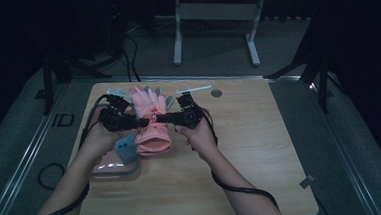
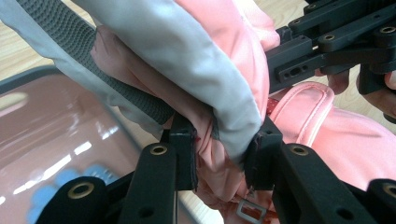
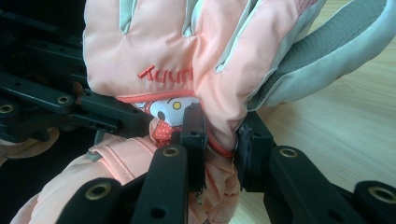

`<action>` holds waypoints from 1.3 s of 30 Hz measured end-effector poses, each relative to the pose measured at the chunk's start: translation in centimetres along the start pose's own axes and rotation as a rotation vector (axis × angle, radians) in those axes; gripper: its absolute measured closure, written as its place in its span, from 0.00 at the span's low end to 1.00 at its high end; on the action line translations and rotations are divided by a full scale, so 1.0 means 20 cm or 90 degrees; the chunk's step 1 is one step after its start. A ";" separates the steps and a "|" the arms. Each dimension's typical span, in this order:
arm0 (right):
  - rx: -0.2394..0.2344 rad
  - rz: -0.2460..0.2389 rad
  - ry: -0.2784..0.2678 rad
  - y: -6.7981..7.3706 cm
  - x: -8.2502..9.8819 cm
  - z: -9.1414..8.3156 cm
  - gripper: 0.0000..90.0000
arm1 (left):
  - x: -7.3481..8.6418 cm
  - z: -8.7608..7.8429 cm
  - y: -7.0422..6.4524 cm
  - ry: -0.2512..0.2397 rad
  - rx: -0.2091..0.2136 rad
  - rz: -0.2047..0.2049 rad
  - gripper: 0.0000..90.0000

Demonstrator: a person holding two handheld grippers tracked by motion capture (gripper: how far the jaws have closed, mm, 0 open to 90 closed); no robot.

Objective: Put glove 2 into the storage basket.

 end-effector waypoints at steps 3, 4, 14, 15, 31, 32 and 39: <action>-0.004 0.000 0.000 0.04 -0.03 0.05 0.84 | 0.01 -0.06 0.05 0.000 -0.006 -0.002 0.77; -0.006 0.000 -0.002 0.06 -0.04 0.07 0.84 | 0.02 -0.08 0.07 -0.001 -0.009 -0.004 0.77; -0.036 -0.001 0.004 0.22 -0.10 0.32 0.84 | 0.12 -0.24 0.29 0.006 -0.030 -0.033 0.77; -0.036 0.002 0.005 0.23 -0.11 0.35 0.84 | 0.13 -0.25 0.31 0.004 -0.031 -0.034 0.77; -0.013 0.014 0.046 0.23 0.04 0.63 0.84 | 0.34 -0.13 0.53 0.043 -0.014 -0.061 0.77; -0.012 0.012 0.054 0.23 0.06 0.64 0.84 | 0.36 -0.12 0.53 0.048 -0.015 -0.063 0.77; -0.003 0.014 0.087 0.22 0.15 0.70 0.83 | 0.44 -0.06 0.55 0.072 -0.014 -0.074 0.77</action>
Point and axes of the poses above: each handheld gripper's, and its own axes: z roughly forward along the jaws, x roughly out of its underside, y roughly to its left, the point moved 6 cm from there along z, roughly forward along the jaws, and after that the axes turned 7 degrees about -z, right-handed, at the moved point
